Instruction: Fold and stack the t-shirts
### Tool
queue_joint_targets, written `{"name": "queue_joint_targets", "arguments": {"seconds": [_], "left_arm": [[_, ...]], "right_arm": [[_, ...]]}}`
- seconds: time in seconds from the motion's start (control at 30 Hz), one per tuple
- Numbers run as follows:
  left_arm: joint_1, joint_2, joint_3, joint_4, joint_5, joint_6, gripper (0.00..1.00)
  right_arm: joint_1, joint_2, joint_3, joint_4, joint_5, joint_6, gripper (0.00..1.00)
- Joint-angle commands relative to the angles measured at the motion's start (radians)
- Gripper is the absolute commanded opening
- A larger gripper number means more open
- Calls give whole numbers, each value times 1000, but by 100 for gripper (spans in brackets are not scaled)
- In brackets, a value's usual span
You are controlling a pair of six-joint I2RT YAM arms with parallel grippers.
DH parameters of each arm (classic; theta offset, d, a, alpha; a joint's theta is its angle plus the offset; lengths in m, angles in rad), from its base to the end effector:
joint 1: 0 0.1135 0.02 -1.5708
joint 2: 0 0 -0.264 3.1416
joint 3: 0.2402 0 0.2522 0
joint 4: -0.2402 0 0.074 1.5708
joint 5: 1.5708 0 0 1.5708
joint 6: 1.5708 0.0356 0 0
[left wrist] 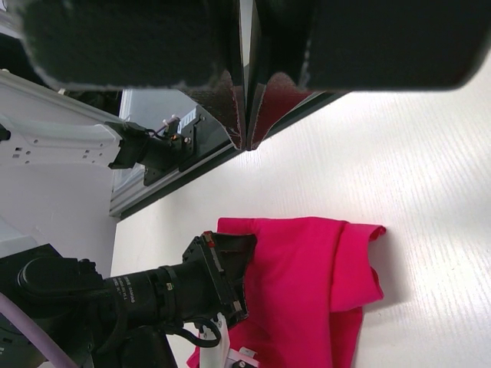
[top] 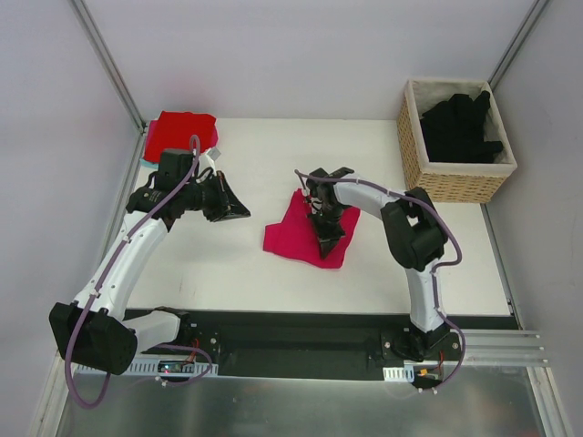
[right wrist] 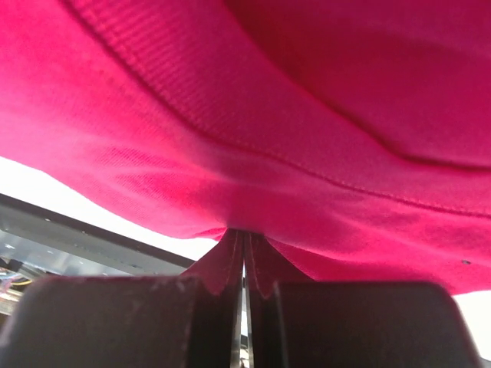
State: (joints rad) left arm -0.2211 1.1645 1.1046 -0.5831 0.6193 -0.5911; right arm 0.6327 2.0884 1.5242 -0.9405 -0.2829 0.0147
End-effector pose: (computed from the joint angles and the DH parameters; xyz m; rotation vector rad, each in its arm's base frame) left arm 0.2357 -0.0742 0.3395 -0.0606 2.3076 -1.1205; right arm 0.3142 0.2427 0.1547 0.9509 -2.9312 -0.4484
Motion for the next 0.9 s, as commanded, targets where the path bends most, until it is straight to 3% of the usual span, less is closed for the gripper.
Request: {"name": "queue_joint_targets", "arguments": {"seconds": [0.0, 0.27, 0.47, 0.67, 0.87], "left_arm": [[5, -9, 31, -12, -10, 0, 0], [5, -32, 23, -14, -18, 8, 0], [5, -54, 6, -14, -21, 2, 0], [5, -71, -2, -14, -27, 1, 0], [5, -68, 11, -11, -43, 8, 0]], "right_arm": [[-1, 27, 22, -30, 79, -53, 1], [2, -120, -76, -79, 103, -47, 1], [10, -312, -53, -178, 111, -21, 1], [16, -372, 4, -222, 103, -24, 1], [18, -373, -18, -88, 52, -53, 1]]}}
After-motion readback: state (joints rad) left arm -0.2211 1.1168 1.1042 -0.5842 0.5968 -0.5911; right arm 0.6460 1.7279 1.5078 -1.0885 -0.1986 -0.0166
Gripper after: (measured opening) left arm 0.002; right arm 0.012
